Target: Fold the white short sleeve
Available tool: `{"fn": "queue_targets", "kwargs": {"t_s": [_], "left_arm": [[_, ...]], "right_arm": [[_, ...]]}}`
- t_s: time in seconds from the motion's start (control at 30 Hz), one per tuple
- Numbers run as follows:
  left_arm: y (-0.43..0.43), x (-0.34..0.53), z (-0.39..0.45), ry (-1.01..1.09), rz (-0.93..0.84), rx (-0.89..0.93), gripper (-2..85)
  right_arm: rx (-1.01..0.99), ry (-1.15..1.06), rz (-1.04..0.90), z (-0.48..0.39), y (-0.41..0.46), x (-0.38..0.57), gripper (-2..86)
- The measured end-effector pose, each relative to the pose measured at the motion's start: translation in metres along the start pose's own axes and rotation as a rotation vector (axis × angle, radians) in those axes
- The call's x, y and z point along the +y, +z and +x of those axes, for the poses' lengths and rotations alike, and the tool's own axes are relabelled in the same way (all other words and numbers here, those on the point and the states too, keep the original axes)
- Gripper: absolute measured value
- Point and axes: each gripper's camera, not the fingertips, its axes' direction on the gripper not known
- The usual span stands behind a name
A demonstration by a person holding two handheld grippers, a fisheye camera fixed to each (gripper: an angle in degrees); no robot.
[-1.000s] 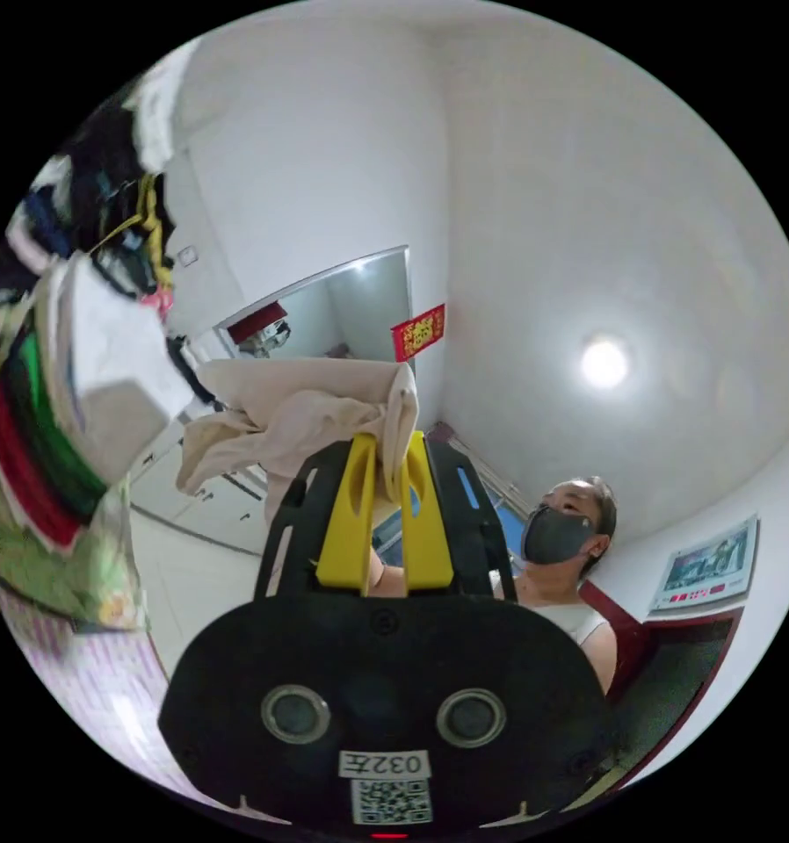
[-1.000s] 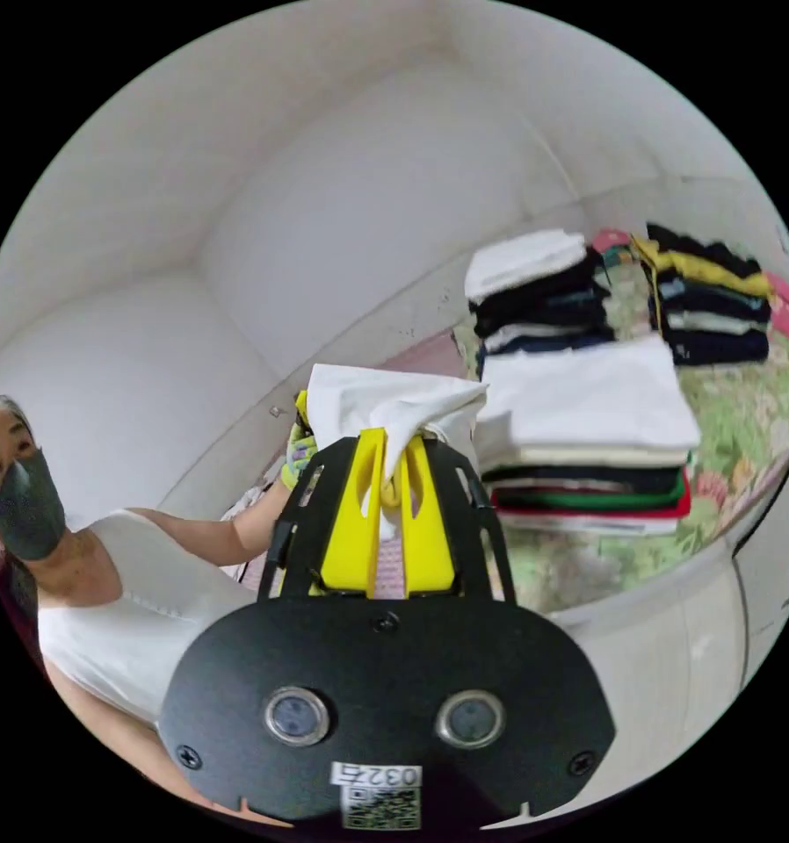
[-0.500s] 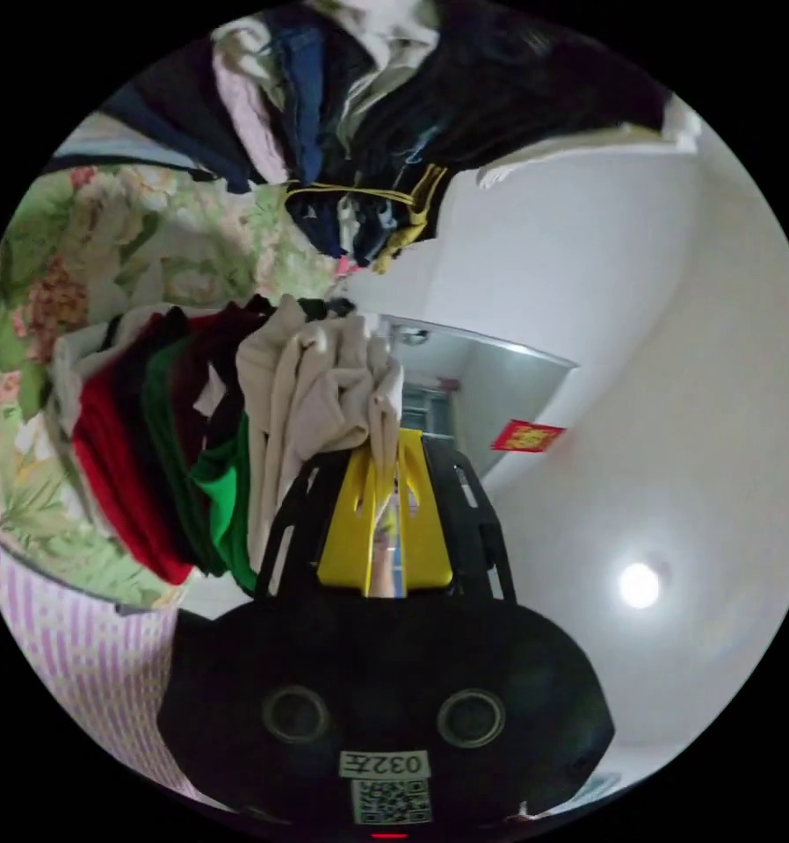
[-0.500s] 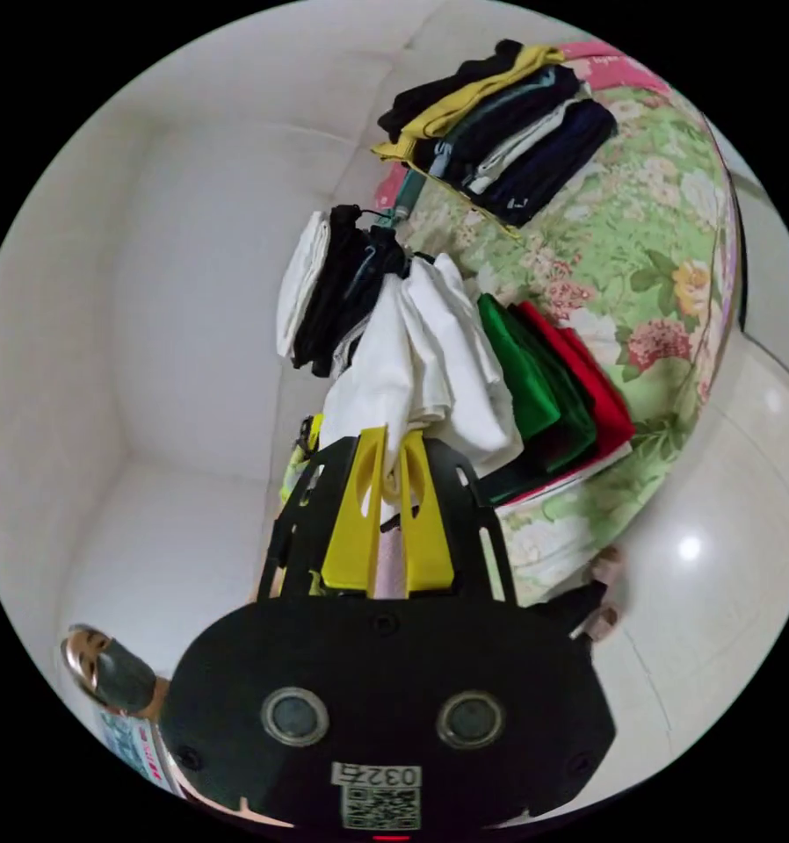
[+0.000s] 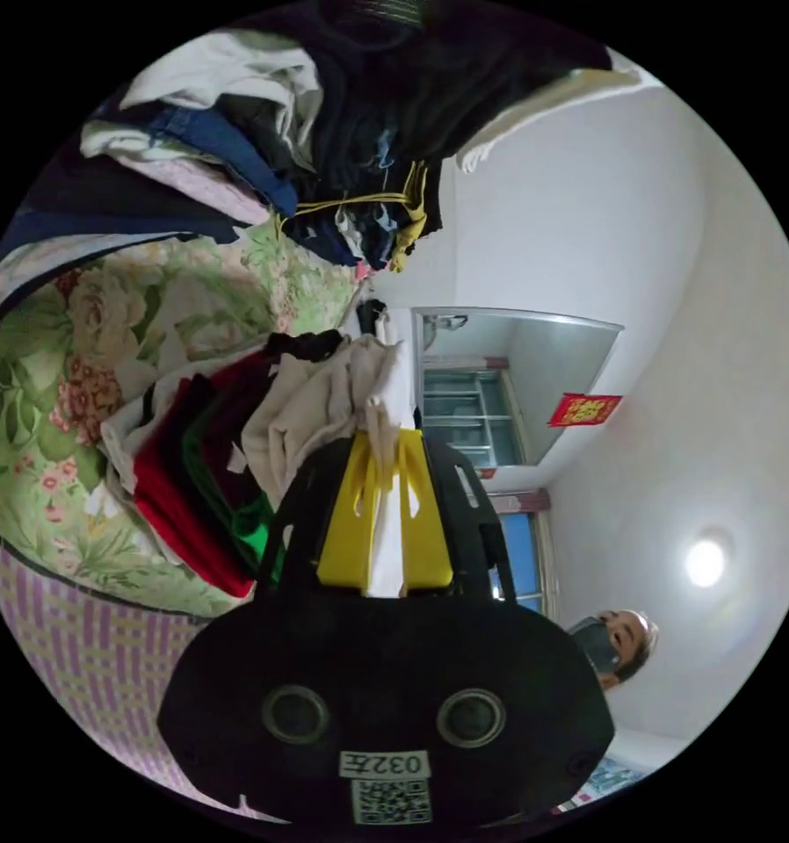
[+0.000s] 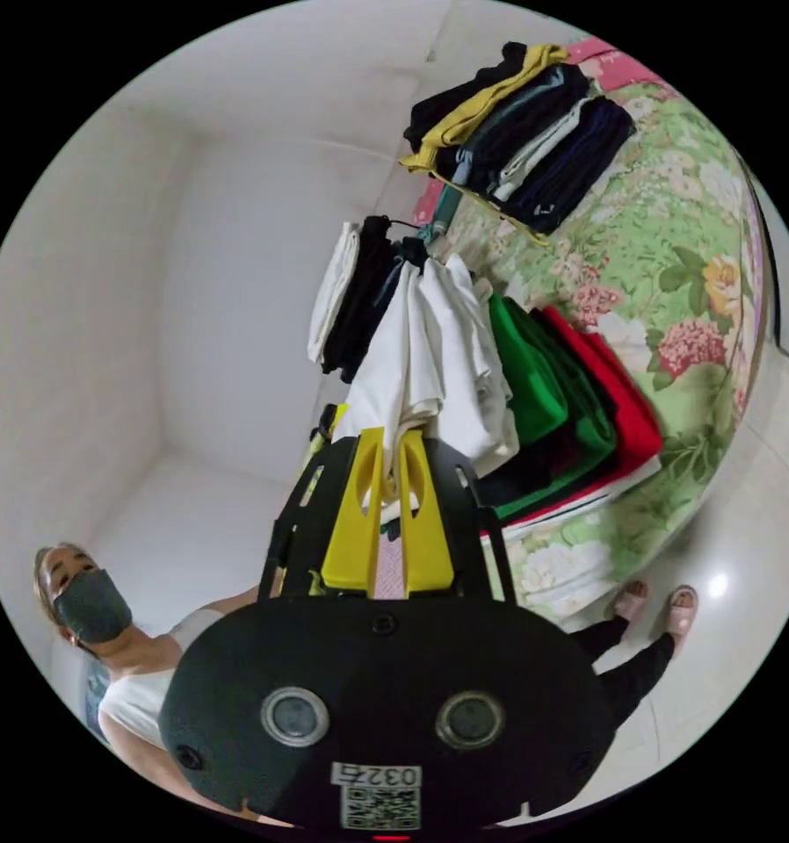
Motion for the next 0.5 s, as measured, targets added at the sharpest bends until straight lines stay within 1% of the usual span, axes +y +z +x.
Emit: {"fn": "queue_targets", "kwargs": {"t_s": [0.03,0.1,0.17,0.2,0.27,0.3,0.33,0.37,0.4,0.43,0.47,0.5], "left_arm": [[-0.003,0.012,0.012,0.01,0.009,-0.004,-0.1],[-0.013,0.035,0.039,0.015,0.068,-0.058,0.5],[-0.034,0.078,0.096,0.091,0.203,-0.221,1.1],[-0.038,0.092,0.116,0.129,0.242,-0.281,0.9],[-0.026,0.156,0.202,0.363,0.363,-0.49,-0.2],[-0.017,0.173,0.222,0.428,0.384,-0.529,-0.3],[0.004,0.208,0.256,0.549,0.438,-0.591,-0.6],[0.026,0.245,0.283,0.655,0.533,-0.638,-0.7],[0.039,0.263,0.294,0.714,0.585,-0.651,-0.8],[0.069,0.297,0.311,0.861,0.688,-0.68,-0.8],[0.097,0.324,0.322,0.953,0.787,-0.709,-0.9],[0.108,0.331,0.326,0.948,0.83,-0.719,-0.9]], "right_arm": [[-0.054,0.002,0.01,0.005,-0.004,0.005,3.0],[-0.071,0.002,0.039,0.005,-0.018,0.012,3.7],[-0.054,-0.023,0.136,-0.005,-0.049,0.021,3.3],[-0.03,-0.047,0.156,-0.012,-0.056,0.023,2.9],[0.135,-0.264,0.205,-0.066,-0.069,0.023,-0.1],[0.178,-0.334,0.201,-0.083,-0.066,0.022,-0.3],[0.26,-0.476,0.181,-0.119,-0.054,0.021,-0.6],[0.336,-0.621,0.156,-0.154,-0.034,0.022,-0.8],[0.371,-0.689,0.144,-0.17,-0.023,0.023,-0.8],[0.437,-0.807,0.12,-0.199,0.004,0.025,-0.8],[0.484,-0.898,0.093,-0.223,0.032,0.026,-0.8],[0.5,-0.931,0.078,-0.233,0.046,0.026,-0.7]]}}
